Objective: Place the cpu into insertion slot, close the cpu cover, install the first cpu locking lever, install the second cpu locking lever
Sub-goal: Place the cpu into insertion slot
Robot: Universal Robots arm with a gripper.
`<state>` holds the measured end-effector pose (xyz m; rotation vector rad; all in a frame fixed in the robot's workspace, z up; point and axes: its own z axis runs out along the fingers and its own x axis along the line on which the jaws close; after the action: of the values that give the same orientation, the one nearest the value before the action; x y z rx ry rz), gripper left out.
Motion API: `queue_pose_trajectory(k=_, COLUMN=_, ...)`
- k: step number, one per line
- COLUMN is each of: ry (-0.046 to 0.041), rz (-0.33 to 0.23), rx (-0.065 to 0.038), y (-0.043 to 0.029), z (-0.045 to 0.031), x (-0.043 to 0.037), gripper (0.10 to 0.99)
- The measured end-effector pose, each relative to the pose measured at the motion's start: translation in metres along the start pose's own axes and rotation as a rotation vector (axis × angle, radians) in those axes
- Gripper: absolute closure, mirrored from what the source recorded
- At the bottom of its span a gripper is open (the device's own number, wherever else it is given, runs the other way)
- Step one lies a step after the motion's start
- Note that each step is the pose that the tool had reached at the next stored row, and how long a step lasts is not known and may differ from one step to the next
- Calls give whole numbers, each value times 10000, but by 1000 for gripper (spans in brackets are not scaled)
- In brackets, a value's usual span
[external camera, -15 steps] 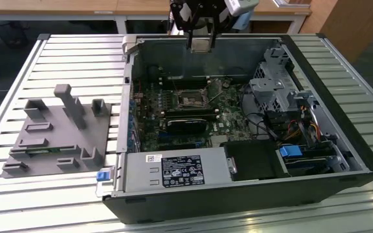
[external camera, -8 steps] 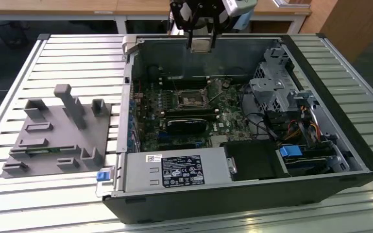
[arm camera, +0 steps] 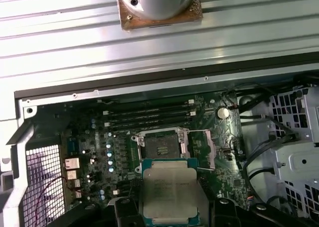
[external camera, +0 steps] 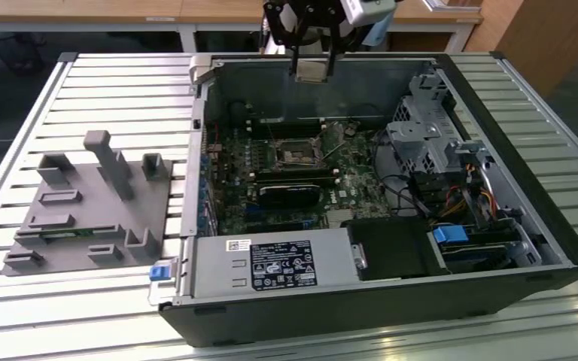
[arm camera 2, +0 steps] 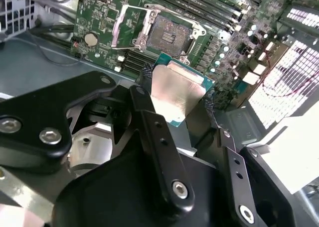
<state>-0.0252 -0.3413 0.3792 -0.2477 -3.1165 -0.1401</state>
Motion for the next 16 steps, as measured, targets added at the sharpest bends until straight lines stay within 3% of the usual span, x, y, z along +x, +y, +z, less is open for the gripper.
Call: queue_pose_trajectory(k=16, ry=-133, rz=1465, rx=1, y=0, z=11, x=0, gripper=561)
